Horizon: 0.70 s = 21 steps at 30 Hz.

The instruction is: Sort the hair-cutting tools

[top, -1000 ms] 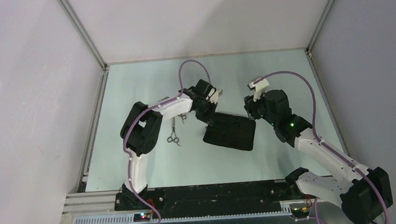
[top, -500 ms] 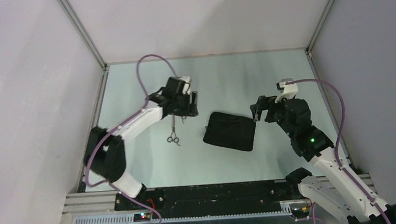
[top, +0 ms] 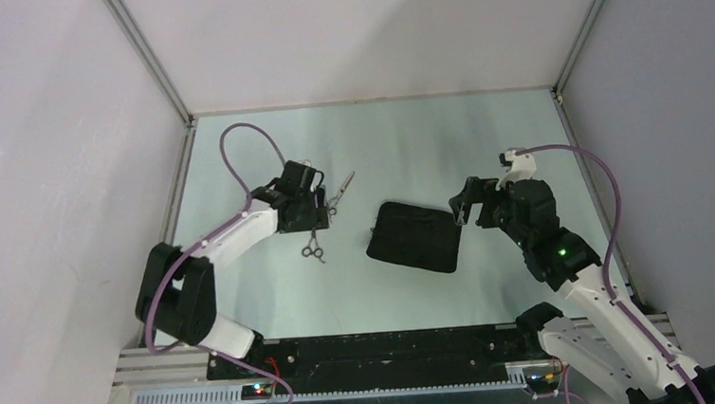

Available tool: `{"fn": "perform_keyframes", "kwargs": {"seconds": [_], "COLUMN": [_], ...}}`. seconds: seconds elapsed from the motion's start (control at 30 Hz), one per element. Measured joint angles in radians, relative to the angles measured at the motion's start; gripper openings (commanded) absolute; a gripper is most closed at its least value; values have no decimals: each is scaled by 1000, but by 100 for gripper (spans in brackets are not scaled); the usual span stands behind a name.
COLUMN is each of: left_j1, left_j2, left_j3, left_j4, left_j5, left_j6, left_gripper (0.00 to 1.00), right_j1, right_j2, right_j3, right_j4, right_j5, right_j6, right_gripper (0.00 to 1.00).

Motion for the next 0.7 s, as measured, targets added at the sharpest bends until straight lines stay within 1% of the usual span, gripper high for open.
{"fn": "perform_keyframes", "kwargs": {"seconds": [0.07,0.13,0.2,0.5,0.63,0.7], "left_j1": [1,6,13,34,34,34], "left_j2": [50,101,148,279,317,325], "left_j3": [7,18,32,108,129,138], "left_j4": [2,3,4,5,6,3], "left_j5": [0,0,0,0,1,3], "left_j6": [-3,-6,-5,1,2,3], "left_gripper": [66,57,54,50,43,36], "right_j1": [0,0,0,0,0,0], "right_j2": [5,6,6,-7,-15,-15], "right_j3": [-3,-6,-7,-21,-26,-26], "right_j4": [-9,-21,-30,-63,-67,-70], "right_j5": [0,1,3,13,18,19], "right_j6": [10,20,24,31,31,31], "right_gripper": [99,98,98,98,97,97]}}
